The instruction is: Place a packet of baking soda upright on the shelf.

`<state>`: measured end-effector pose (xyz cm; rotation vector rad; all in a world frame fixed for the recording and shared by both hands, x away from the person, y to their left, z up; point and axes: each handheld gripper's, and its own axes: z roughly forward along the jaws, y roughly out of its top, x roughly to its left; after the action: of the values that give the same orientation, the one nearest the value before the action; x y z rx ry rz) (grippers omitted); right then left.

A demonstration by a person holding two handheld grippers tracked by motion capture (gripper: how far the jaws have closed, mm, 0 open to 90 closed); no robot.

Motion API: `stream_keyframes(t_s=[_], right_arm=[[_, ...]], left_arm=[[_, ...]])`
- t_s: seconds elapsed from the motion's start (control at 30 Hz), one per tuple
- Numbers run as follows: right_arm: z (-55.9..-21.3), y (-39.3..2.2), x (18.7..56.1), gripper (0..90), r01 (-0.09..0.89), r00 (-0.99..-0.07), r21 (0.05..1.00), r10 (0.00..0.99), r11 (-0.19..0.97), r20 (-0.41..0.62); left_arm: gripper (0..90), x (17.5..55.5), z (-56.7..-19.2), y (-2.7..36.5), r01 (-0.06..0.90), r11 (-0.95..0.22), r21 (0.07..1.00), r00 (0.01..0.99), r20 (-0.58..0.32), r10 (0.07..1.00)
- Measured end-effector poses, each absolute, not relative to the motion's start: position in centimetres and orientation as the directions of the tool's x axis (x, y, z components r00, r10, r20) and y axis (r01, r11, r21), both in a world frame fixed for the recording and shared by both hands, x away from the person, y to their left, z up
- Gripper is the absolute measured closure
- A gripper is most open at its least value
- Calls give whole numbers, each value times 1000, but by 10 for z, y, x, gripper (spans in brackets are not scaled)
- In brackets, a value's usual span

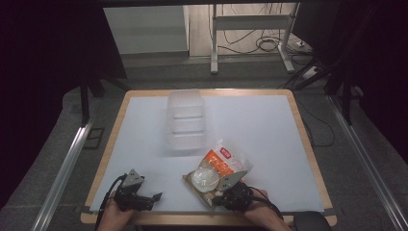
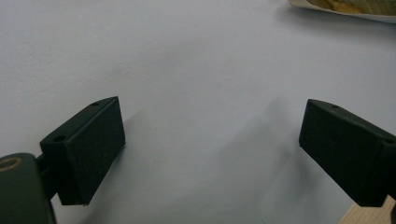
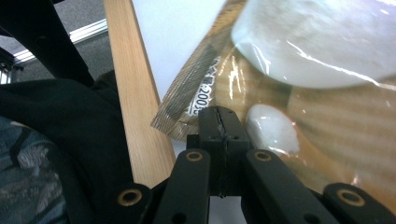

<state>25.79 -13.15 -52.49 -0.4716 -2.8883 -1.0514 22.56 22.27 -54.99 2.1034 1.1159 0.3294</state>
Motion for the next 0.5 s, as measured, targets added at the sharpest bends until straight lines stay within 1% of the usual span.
stream_keyframes(t_s=[0.13,0.17,0.23,0.33,0.37,0.5], right_arm=[[-525,-123,256,891,289,-955,620,268,729,129],[-523,-119,255,891,270,-960,611,258,744,109],[-523,-118,255,891,265,-961,610,256,747,105],[-522,-120,254,889,249,-965,594,245,765,89],[-520,-123,255,870,253,-964,592,253,765,85],[-513,-133,259,860,274,-956,608,281,745,86]], left_arm=[[70,226,-550,223,614,-366,700,593,-102,799],[71,225,-550,223,613,-364,701,593,-104,799],[71,225,-550,224,613,-362,702,592,-105,799],[71,225,-549,225,613,-360,703,592,-107,799],[71,225,-549,225,612,-360,704,592,-107,799],[71,225,-549,225,612,-360,704,594,-108,797]])
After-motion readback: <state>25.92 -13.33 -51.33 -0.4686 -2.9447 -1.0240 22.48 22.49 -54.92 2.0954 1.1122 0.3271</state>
